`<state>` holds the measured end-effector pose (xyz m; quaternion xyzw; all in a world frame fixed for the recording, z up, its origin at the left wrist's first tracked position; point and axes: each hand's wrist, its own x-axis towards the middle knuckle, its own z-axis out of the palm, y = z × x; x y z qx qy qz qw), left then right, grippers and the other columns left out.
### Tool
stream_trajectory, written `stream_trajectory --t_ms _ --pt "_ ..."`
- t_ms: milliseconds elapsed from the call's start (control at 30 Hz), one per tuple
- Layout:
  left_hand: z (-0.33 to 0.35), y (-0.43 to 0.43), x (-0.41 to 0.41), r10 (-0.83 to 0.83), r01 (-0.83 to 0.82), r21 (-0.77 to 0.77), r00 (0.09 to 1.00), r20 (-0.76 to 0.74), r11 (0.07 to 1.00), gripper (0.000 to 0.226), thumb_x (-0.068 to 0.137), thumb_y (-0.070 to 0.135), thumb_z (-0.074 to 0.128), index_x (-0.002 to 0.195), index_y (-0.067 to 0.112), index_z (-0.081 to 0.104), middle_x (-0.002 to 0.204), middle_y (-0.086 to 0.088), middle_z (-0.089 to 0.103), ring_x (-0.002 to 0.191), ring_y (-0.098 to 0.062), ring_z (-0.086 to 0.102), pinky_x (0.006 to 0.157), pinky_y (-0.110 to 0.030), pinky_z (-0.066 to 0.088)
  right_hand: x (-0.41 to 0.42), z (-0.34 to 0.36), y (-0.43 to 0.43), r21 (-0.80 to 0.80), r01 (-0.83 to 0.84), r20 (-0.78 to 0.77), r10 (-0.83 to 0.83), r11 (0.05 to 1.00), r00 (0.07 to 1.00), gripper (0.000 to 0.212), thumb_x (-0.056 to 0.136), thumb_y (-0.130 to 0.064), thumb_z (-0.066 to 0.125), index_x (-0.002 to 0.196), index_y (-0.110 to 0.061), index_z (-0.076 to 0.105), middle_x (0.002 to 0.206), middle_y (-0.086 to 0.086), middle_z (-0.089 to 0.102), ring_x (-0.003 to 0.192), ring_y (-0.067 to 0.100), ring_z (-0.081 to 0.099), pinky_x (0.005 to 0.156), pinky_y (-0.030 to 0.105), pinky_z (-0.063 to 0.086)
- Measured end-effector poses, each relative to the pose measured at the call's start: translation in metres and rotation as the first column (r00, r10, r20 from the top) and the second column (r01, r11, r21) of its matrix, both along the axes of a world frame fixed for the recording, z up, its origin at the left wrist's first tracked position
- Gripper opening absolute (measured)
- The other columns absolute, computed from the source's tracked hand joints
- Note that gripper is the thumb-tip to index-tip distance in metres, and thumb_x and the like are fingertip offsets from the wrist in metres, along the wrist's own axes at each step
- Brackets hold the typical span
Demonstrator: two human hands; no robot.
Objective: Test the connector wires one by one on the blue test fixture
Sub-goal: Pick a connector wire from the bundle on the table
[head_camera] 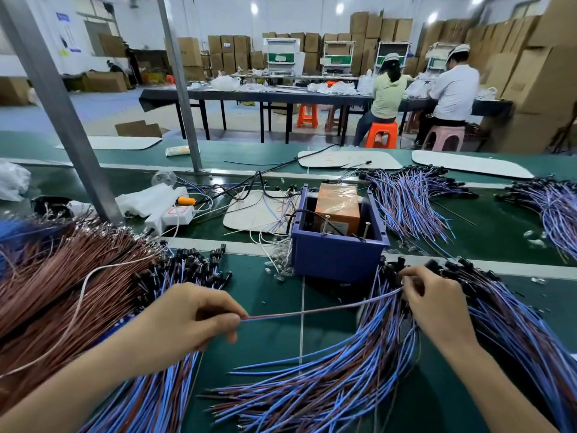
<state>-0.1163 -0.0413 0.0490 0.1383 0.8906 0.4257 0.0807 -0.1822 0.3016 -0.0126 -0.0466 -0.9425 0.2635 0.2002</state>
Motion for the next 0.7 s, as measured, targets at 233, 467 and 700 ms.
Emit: stream_trajectory --t_ms 233,467,700 --pt "0.019 0.048 -0.016 -0.096 0.098 0.009 0.989 -0.110 0.995 0.011 0.087 0.008 0.066 0.081 0.016 0.070 0.066 0.004 0.070 0.049 -0.007 0.059 0.052 -0.020 0.048 0.038 0.041 -0.080 -0.429 -0.513 -0.089 0.531 0.743 0.843 0.024 0.086 -0.040 0.064 0.106 -0.029 0.069 0.086 -0.011 0.070 0.081 0.006 0.066 0.074 0.018 0.051" --pt "0.019 0.089 -0.044 0.136 -0.092 0.378 0.987 -0.090 0.921 0.021 0.078 0.004 0.074 0.087 0.010 0.056 0.069 -0.008 0.067 0.053 -0.013 0.062 0.053 -0.023 0.053 0.036 0.045 -0.107 -0.854 -0.359 -0.202 0.397 0.377 0.896 0.016 0.086 -0.013 0.066 0.073 -0.018 0.074 0.061 0.001 0.064 0.043 0.005 0.039 0.041 0.013 0.031" --pt "-0.010 0.134 -0.046 0.254 -0.317 0.756 0.945 0.204 0.573 0.009 0.083 0.008 0.069 0.081 0.017 0.069 0.065 0.006 0.068 0.057 -0.001 0.062 0.053 -0.015 0.050 0.026 0.038 -0.106 -0.929 -0.298 -0.257 0.197 0.220 0.946 0.024 0.087 -0.003 0.064 0.074 -0.020 0.075 0.065 0.003 0.066 0.054 0.010 0.054 0.049 0.018 0.046"
